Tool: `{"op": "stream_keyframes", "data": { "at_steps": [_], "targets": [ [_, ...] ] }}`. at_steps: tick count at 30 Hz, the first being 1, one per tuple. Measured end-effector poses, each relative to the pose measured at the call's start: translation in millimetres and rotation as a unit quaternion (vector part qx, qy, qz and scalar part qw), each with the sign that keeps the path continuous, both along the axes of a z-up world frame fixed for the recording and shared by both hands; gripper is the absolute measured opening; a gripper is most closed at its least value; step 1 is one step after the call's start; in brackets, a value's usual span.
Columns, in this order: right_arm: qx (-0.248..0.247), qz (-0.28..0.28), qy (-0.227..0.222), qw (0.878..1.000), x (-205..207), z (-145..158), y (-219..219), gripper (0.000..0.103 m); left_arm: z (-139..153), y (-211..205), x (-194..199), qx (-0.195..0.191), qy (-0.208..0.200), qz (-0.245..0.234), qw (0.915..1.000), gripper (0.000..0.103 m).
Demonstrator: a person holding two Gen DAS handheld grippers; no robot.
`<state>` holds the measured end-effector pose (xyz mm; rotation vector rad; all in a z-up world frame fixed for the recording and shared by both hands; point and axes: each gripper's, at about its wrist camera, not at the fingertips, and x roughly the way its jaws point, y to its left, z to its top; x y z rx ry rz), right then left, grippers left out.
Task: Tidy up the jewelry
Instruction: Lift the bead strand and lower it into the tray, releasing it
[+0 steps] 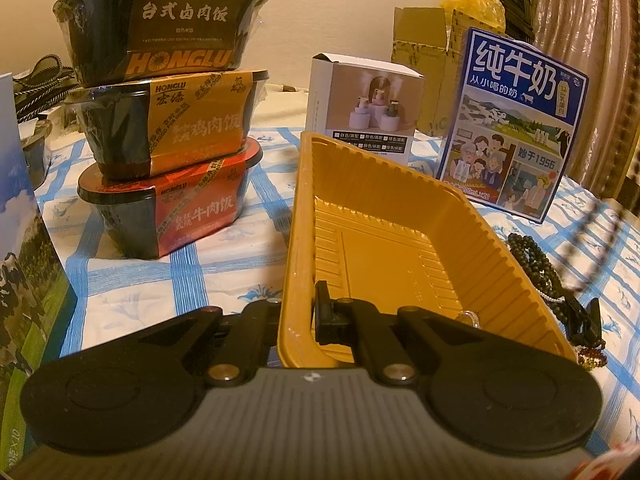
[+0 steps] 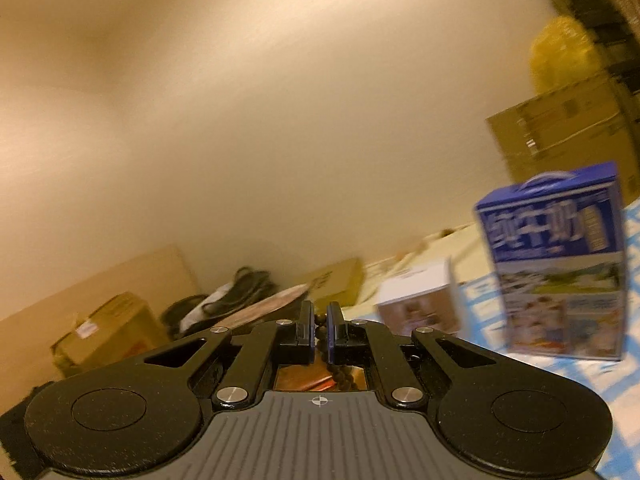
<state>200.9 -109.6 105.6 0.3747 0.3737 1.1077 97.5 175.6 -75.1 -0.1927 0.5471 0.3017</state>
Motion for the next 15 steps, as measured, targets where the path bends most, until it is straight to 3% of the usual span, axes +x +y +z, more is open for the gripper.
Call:
{"op": "stream_keyframes", "data": {
  "at_steps": [6, 15],
  "targets": [
    [-0.019, 0.028, 0.023, 0.999, 5, -17, 38, 0.006, 1, -1, -1, 0.002, 0.000, -0.001, 1.0000, 0.003],
    [-0.080, 0.043, 0.078, 0.993, 12, -68, 72, 0.006, 2, -3, -1, 0.003, 0.001, -0.001, 1.0000, 0.004]
  ]
}}
